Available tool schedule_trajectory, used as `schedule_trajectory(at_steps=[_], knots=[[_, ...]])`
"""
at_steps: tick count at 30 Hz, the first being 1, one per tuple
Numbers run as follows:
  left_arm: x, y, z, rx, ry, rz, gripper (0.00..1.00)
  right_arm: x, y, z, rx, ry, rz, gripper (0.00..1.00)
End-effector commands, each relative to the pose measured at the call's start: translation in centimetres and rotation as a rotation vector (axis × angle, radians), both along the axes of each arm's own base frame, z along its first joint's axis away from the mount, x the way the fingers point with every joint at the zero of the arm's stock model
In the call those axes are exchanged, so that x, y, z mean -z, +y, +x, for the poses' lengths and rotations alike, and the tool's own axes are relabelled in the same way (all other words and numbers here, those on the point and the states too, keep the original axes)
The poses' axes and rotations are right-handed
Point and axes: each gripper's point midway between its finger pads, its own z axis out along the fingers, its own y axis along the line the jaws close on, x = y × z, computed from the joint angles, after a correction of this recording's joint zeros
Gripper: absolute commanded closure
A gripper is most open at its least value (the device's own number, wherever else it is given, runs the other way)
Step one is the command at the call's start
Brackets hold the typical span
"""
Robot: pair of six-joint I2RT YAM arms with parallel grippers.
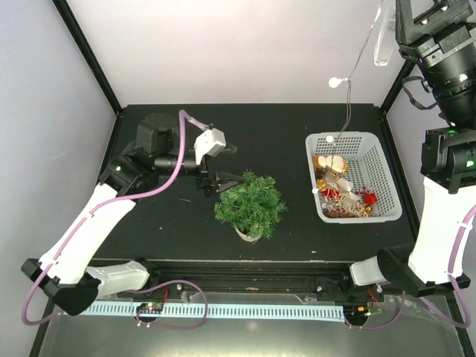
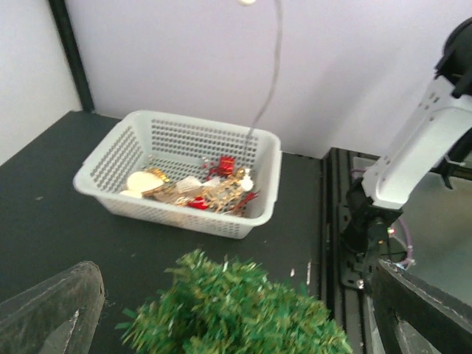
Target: Decorate the small christmas tree
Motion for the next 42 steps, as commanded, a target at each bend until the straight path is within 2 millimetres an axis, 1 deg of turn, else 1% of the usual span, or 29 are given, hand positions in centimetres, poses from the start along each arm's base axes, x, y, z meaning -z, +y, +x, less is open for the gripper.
schedule_trajectory(at_steps=[1,3,4,6,9,11,14,16,20,24,30,32,38,42], knots=[[-1.8,-2.5,-0.3,0.070,-0.027,-0.018,0.01,-0.6,0.5,-1.3,-0.096,-0.021,0.023,0.99],[-2.4,-4.0,-0.4,0.087,-0.060,-0.002,0.01,-0.4,0.6,-1.2,-0.104,-0.012,0.023,0.99],[-2.3,-4.8,0.1,0.089,-0.062,0.014,0.01,-0.3,0.6,-1.5,-0.107,-0.012,0.021,0.99],[-2.4,-6.4,0.3,0.114,-0.061,0.025,0.01,0.1,0.6,-1.3,-0.102,-0.001,0.018,0.99],[-2.4,-8.8,0.1,0.149,-0.059,0.028,0.01,0.5,0.5,-1.4,-0.095,0.004,0.013,0.99],[-2.1,-10.3,-0.3,0.176,-0.062,0.034,0.01,0.8,0.5,-1.4,-0.092,0.011,0.010,0.99],[-2.0,-12.1,-0.6,0.203,-0.069,0.019,0.01,1.2,0.7,-1.2,-0.096,0.023,0.004,0.99],[-2.4,-13.0,-0.5,0.220,-0.065,-0.005,0.01,1.5,0.8,-1.1,-0.098,0.029,-0.001,0.99],[-3.9,-14.5,-0.2,0.247,-0.054,-0.063,0.01,1.9,0.7,-1.2,-0.095,0.030,-0.004,0.99],[-4.5,-16.0,0.5,0.258,-0.031,-0.081,0.01,2.1,0.7,-1.5,-0.098,0.026,0.001,0.99],[-5.9,-17.2,0.9,0.276,-0.018,-0.124,0.01,3.0,0.9,-1.0,-0.112,0.037,0.001,0.99],[-6.4,-17.5,1.1,0.276,-0.020,-0.140,0.01,3.6,1.0,-0.5,-0.119,0.050,0.002,0.99],[-6.9,-18.8,1.5,0.310,0.007,-0.170,0.01,4.2,1.0,-0.7,-0.117,0.048,-0.007,0.99],[-7.0,-19.4,0.6,0.374,0.025,-0.183,0.01,4.4,1.0,-0.8,-0.104,0.049,-0.015,0.99]])
